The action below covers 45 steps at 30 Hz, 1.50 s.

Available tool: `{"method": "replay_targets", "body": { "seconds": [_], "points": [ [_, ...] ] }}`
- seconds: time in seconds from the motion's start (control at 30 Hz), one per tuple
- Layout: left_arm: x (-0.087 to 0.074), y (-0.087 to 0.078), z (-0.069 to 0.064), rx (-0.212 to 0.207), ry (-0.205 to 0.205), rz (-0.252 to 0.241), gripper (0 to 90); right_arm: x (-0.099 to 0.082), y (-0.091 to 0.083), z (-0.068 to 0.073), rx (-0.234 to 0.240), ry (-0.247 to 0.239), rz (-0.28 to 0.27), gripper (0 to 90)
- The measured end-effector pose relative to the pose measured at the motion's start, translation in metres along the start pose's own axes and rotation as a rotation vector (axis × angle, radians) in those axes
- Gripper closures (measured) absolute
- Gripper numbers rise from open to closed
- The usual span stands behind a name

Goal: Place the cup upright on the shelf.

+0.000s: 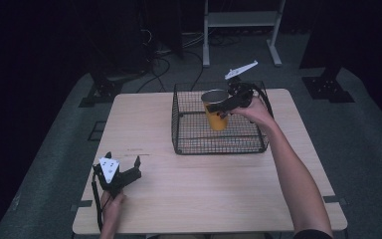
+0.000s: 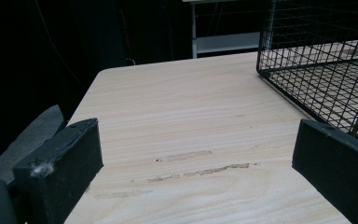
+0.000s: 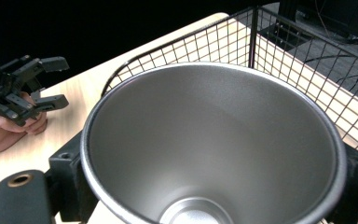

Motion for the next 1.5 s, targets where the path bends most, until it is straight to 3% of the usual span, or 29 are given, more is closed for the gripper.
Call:
{"method": "replay_targets", "body": {
  "seconds": [0.6, 0.9, 1.5],
  "points": [
    [0.000, 0.000, 0.000, -0.002, -0.001, -0.001, 0.8, -0.020, 0.038, -0.023, -0.024, 0.057, 0.049, 12.2],
    [0.000, -0.001, 0.000, 0.001, -0.004, -0.001, 0.8, -0.029, 0.046, -0.033, -0.025, 0.097, 0.043, 12.0],
    [0.000, -0.001, 0.000, 0.000, -0.003, -0.002, 0.8, -0.040, 0.057, -0.043, -0.097, 0.075, 0.098, 10.7]
  ]
}}
Point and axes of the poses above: each handheld gripper's, and its own axes: y roughly forward along the jaws, x roughly out of its top, z roughly to its left, the point moved 9 cm from there along y, roughly forward along the jaws, and after that the axes turned 1 degree about -x, right-handed, at the moved point
